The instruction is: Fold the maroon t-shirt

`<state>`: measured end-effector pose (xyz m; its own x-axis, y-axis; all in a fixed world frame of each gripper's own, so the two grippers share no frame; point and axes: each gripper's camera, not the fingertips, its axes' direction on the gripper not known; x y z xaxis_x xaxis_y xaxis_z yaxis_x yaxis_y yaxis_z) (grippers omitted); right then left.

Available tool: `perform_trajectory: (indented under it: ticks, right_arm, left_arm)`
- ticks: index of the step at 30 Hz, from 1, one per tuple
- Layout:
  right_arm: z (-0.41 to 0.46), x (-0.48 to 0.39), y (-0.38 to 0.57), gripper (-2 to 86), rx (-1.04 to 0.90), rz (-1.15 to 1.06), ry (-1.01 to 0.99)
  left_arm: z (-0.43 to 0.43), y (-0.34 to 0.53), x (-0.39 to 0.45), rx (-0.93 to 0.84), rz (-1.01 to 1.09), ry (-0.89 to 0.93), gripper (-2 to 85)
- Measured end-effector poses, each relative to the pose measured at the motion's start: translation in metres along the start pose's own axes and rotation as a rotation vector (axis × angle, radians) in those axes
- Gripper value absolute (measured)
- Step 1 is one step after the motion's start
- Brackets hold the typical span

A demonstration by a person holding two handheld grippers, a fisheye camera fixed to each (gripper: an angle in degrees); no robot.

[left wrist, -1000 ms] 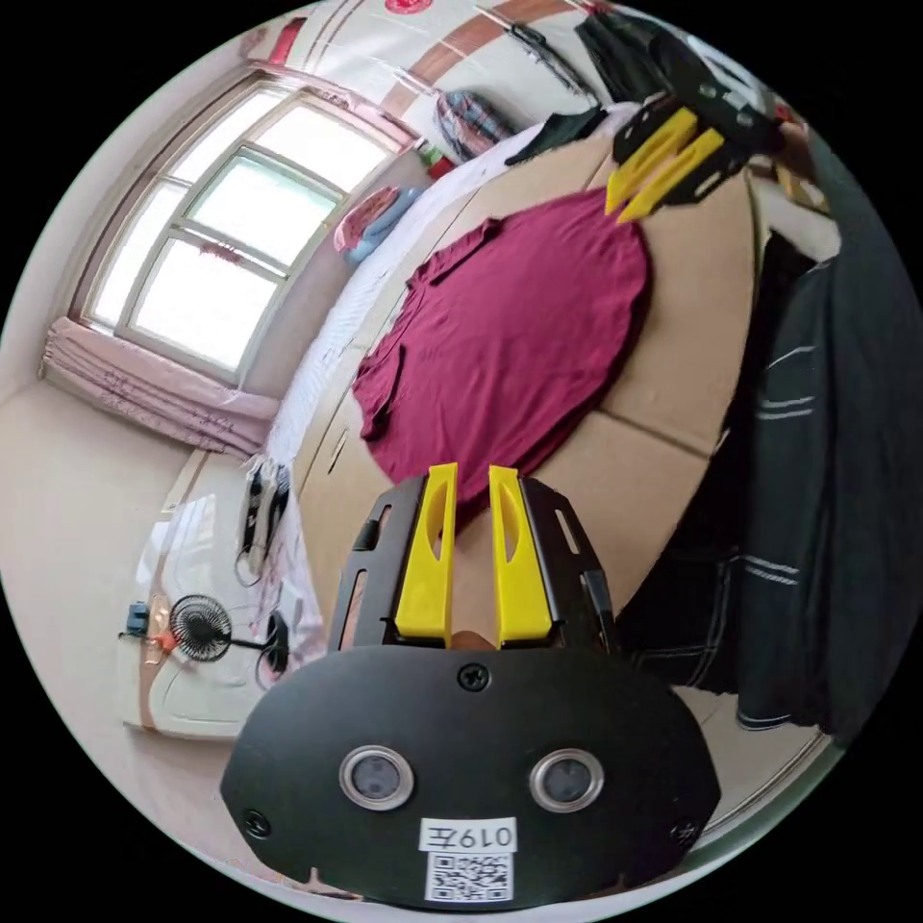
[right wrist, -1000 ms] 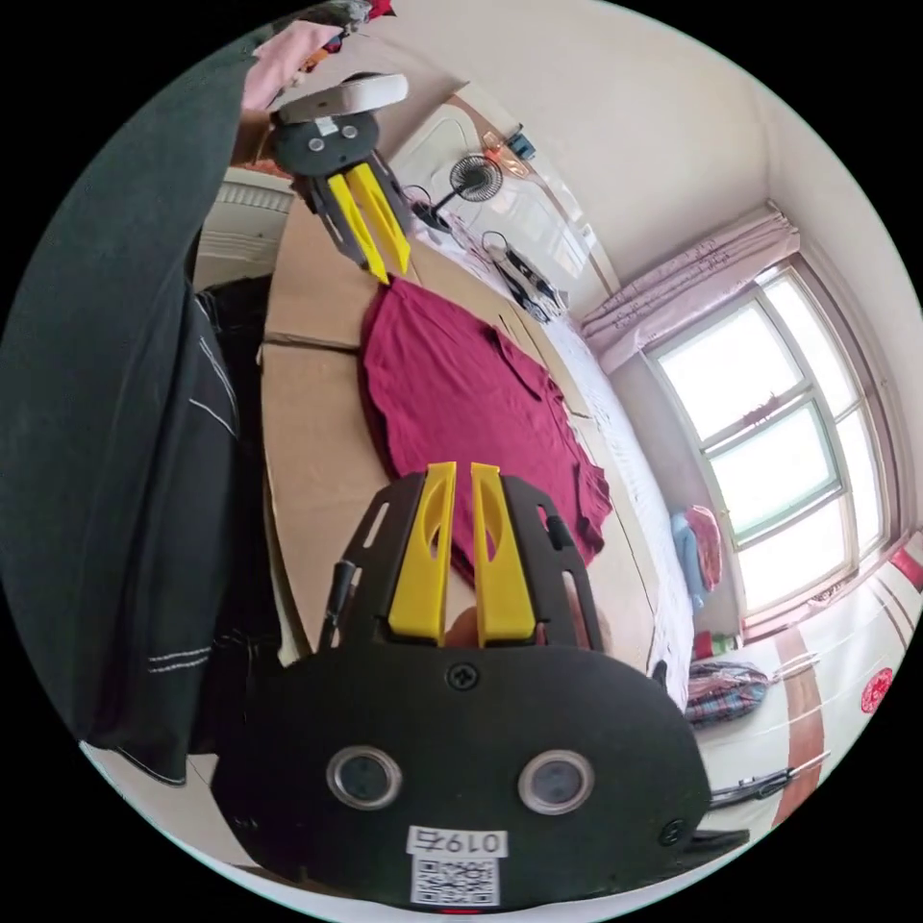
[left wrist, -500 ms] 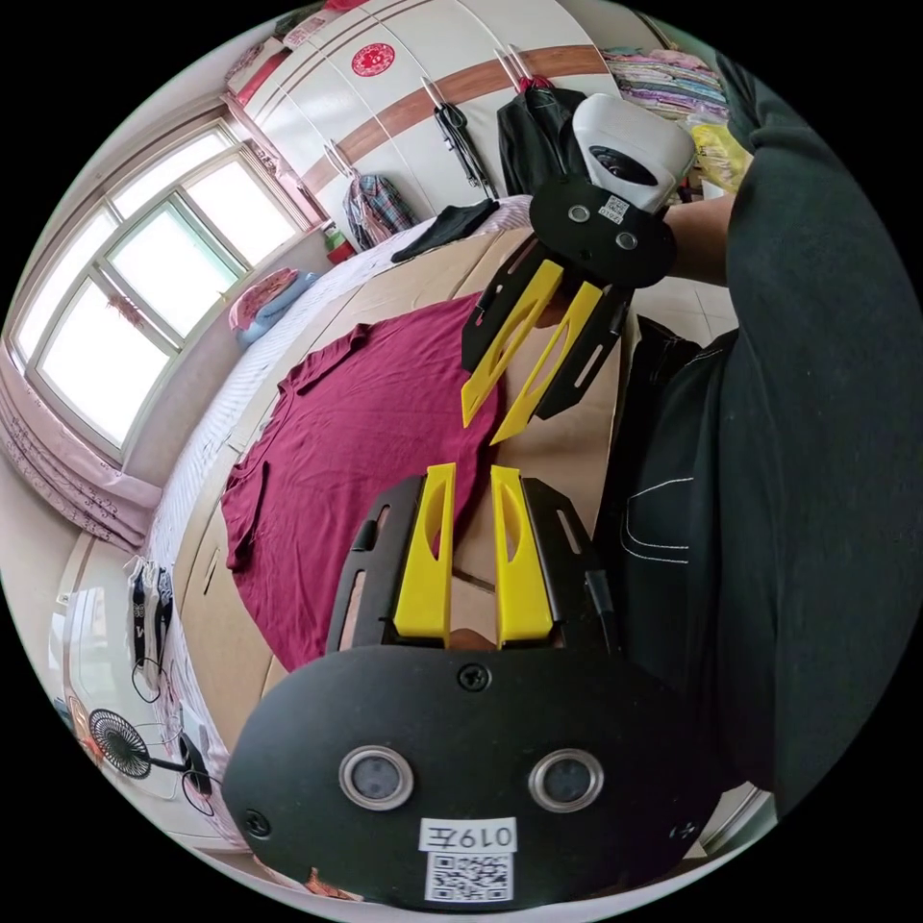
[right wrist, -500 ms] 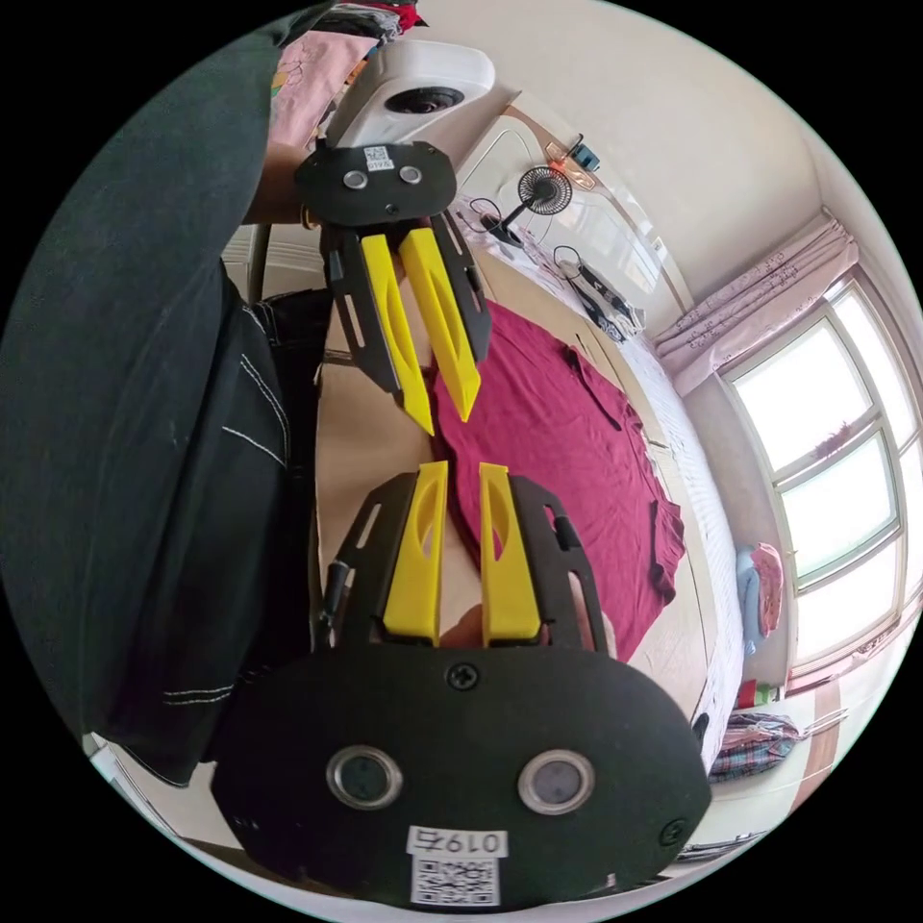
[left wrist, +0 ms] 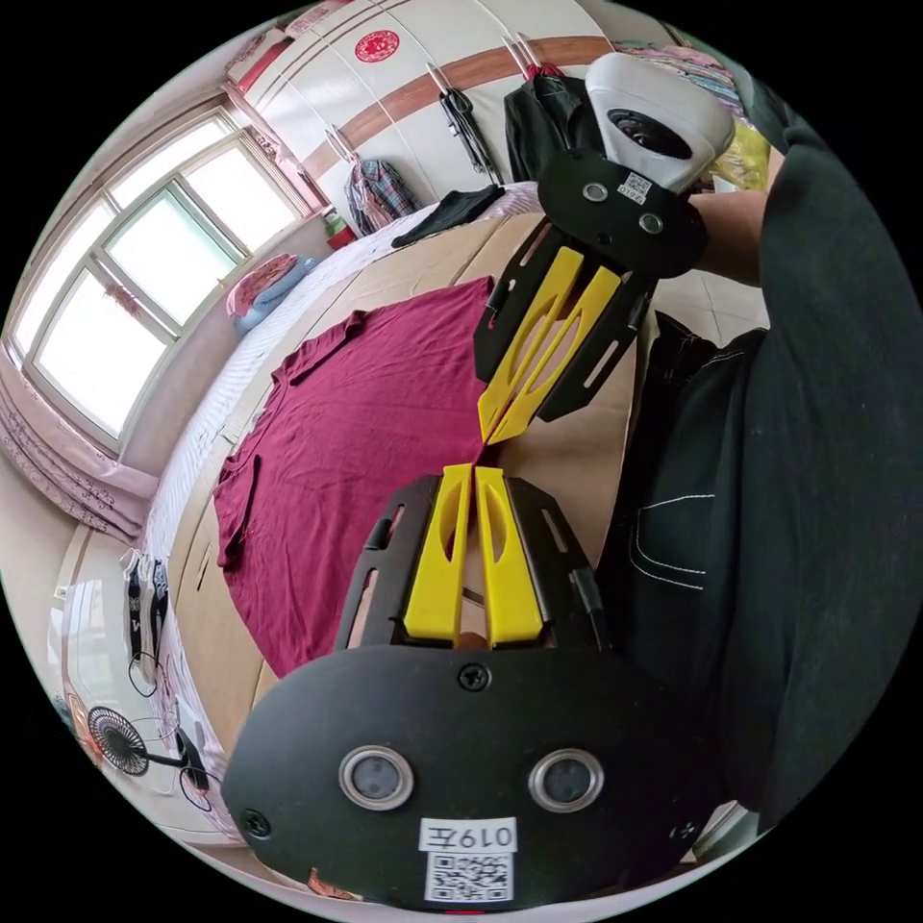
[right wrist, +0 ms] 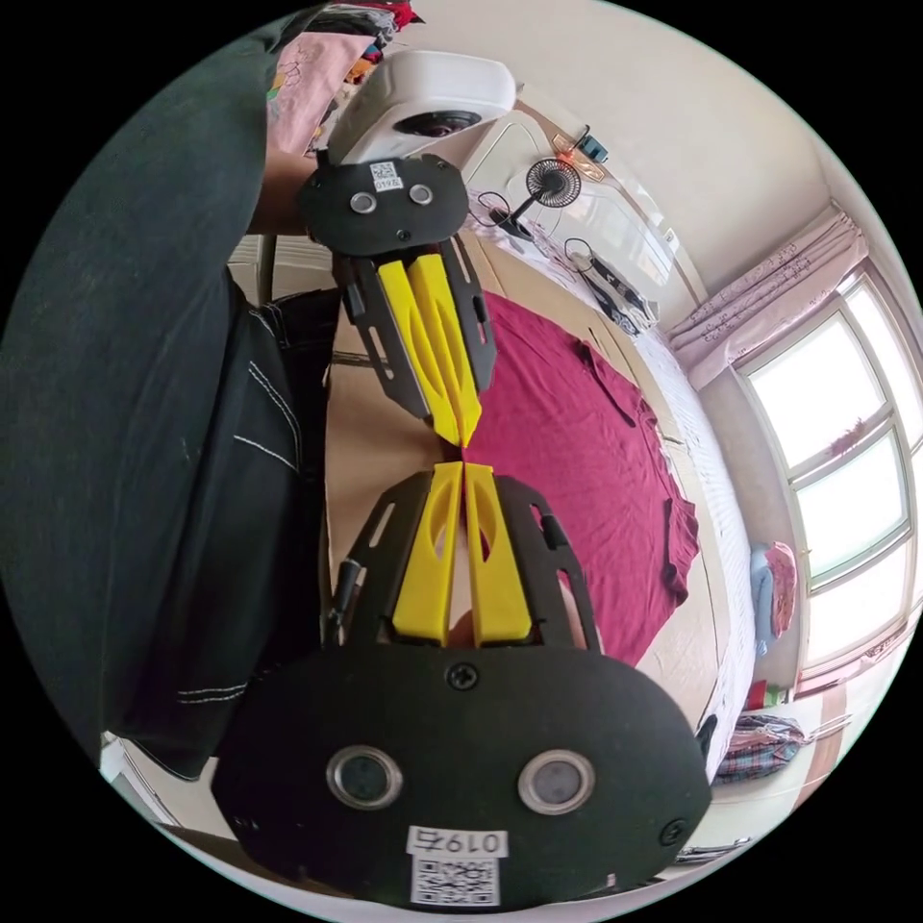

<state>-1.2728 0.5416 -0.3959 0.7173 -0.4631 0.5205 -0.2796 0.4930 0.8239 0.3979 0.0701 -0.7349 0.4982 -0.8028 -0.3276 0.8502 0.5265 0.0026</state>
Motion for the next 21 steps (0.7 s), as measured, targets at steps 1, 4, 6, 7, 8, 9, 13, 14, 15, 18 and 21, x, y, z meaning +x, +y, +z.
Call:
perform_trajectory:
  ticks: [1,4,6,7,8,9,13,14,15,18,21]
  right_arm:
    - [0.003,-0.002,-0.002,-0.8,-0.015,-0.011,0.001]
    - [0.004,-0.007,-0.006,-0.4,-0.022,-0.029,0.026]
    - [0.001,-0.007,-0.007,0.3,-0.027,-0.031,0.038]
    - [-0.002,-0.007,-0.007,1.6,-0.031,-0.024,0.044]
    - [-0.005,-0.006,-0.004,3.0,-0.037,-0.014,0.055]
    - [-0.006,-0.005,-0.002,3.6,-0.041,-0.01,0.06]
    - [-0.011,0.0,0.012,5.1,-0.101,0.019,0.088]
    - [-0.011,0.002,0.014,5.2,-0.12,0.027,0.1]
    - [-0.01,0.003,0.015,5.2,-0.13,0.029,0.106]
    - [-0.01,0.01,0.016,5.3,-0.144,0.044,0.116]
    - [-0.007,0.012,0.011,5.3,-0.158,0.033,0.121]
  left_arm:
    - [0.0,0.0,0.0,-0.004,-0.002,0.0,1.1]
    - [0.0,-0.002,0.0,-0.01,0.001,-0.003,1.1]
    - [-0.002,-0.004,0.002,-0.017,0.01,-0.012,1.0]
    - [-0.002,-0.004,0.003,-0.017,0.012,-0.012,1.0]
    - [-0.004,-0.004,0.004,-0.015,0.014,-0.009,1.0]
    - [-0.005,-0.004,0.005,-0.013,0.013,-0.001,1.0]
    - [-0.007,-0.003,0.002,-0.004,-0.012,0.011,0.8]
    - [-0.007,-0.003,0.0,-0.003,-0.021,0.02,0.7]
    - [-0.007,-0.003,-0.002,0.002,-0.027,0.024,0.7]
    - [-0.009,-0.005,-0.002,0.006,-0.022,0.026,0.6]
    - [-0.011,-0.006,-0.002,0.004,-0.018,0.026,0.5]
